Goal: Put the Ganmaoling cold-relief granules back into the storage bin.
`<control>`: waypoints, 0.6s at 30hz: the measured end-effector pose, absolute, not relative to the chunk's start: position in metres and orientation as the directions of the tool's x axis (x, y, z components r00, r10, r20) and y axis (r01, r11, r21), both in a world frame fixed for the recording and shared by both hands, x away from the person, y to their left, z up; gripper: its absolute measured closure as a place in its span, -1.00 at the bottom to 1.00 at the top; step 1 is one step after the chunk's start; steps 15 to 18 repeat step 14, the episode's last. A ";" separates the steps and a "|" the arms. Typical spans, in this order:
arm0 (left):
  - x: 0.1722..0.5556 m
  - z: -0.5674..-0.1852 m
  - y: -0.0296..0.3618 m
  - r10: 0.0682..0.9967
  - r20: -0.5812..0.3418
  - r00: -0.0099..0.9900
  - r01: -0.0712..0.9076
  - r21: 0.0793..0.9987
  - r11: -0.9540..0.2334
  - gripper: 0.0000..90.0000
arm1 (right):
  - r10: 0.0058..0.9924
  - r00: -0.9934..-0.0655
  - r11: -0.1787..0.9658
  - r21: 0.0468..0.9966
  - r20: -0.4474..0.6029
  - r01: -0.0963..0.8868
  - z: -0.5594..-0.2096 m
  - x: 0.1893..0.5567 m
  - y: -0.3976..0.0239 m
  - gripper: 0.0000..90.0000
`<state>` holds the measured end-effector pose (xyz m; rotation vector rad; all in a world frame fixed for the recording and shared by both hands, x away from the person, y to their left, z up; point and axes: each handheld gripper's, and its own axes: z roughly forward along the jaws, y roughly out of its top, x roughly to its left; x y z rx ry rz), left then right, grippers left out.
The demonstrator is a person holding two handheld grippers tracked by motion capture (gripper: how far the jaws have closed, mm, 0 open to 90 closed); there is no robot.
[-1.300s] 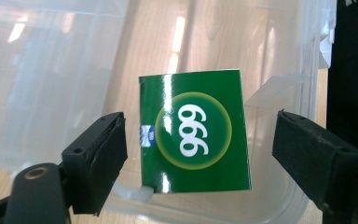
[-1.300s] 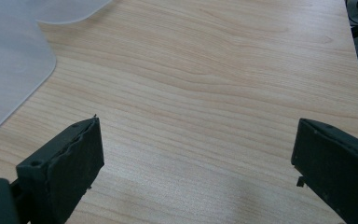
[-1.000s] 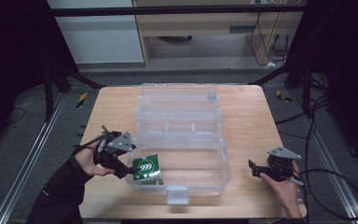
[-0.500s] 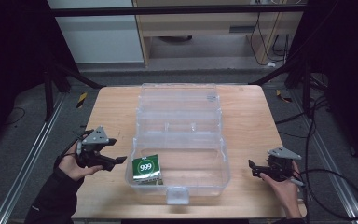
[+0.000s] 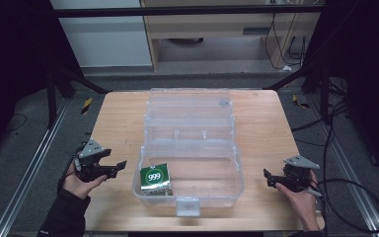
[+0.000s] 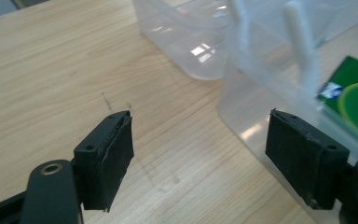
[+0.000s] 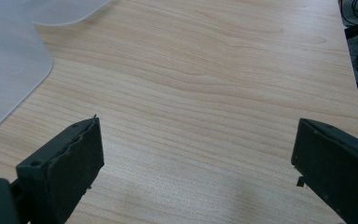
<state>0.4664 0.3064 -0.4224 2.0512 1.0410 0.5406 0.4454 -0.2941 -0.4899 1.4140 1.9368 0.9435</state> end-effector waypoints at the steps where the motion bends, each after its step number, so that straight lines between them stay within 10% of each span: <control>1: 0.467 -0.425 0.307 0.824 0.036 0.565 0.504 0.776 -0.380 -0.50 | 0.957 -0.289 0.198 0.801 -0.032 0.565 -0.490 0.445 -0.294 -0.94; 18: 0.470 -0.456 0.324 0.917 -0.005 0.399 0.570 0.785 -0.244 -0.48 | 0.957 -0.288 0.204 0.801 -0.041 0.563 -0.490 0.446 -0.295 -0.94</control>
